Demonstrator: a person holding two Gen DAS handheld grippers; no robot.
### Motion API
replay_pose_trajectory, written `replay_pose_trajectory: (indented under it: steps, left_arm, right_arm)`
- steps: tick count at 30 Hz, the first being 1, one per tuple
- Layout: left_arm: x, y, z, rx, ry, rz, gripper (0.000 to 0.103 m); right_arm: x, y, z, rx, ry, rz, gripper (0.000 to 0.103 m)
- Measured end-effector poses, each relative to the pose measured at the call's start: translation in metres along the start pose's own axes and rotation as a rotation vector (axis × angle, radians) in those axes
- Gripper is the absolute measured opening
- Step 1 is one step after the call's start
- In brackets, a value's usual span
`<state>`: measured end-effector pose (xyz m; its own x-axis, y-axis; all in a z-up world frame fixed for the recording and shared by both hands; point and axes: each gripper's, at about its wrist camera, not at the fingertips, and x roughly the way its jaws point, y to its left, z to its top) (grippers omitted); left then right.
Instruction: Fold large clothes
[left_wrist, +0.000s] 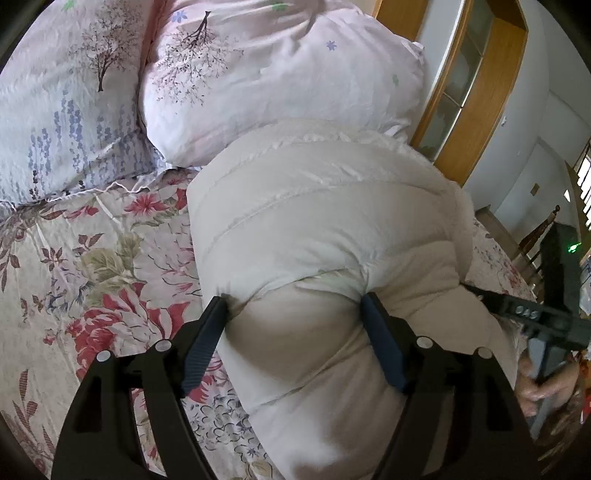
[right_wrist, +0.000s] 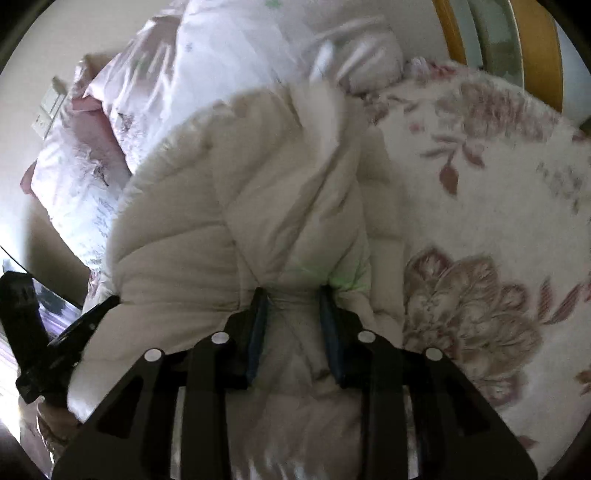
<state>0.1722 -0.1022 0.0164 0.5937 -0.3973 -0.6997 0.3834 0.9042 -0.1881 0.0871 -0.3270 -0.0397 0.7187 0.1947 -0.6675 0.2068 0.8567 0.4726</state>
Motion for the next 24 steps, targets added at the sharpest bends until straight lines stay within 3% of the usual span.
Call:
replay_pose_trajectory:
  steps: [16,19,21,23,24]
  left_arm:
    - [0.010,0.003,-0.003,-0.005,0.020,0.013,0.081]
    - [0.009,0.003,-0.004,-0.007,0.017,0.009,0.081]
    - [0.007,0.004,-0.005,-0.009,0.014,0.006,0.081]
    - [0.005,0.005,-0.005,-0.014,0.010,0.005,0.081]
    - [0.003,0.005,-0.006,-0.018,0.007,0.007,0.081]
  right_arm:
    - [0.002,-0.011,-0.003,0.020,-0.007,0.027,0.030]
    - [-0.005,-0.014,0.001,0.032,0.012,0.033,0.034]
    - [-0.011,-0.015,0.003,0.037,0.018,0.030,0.041]
    - [-0.020,-0.015,0.005,0.037,0.019,0.014,0.071]
    - [-0.026,-0.015,0.007,0.031,0.010,-0.028,0.077]
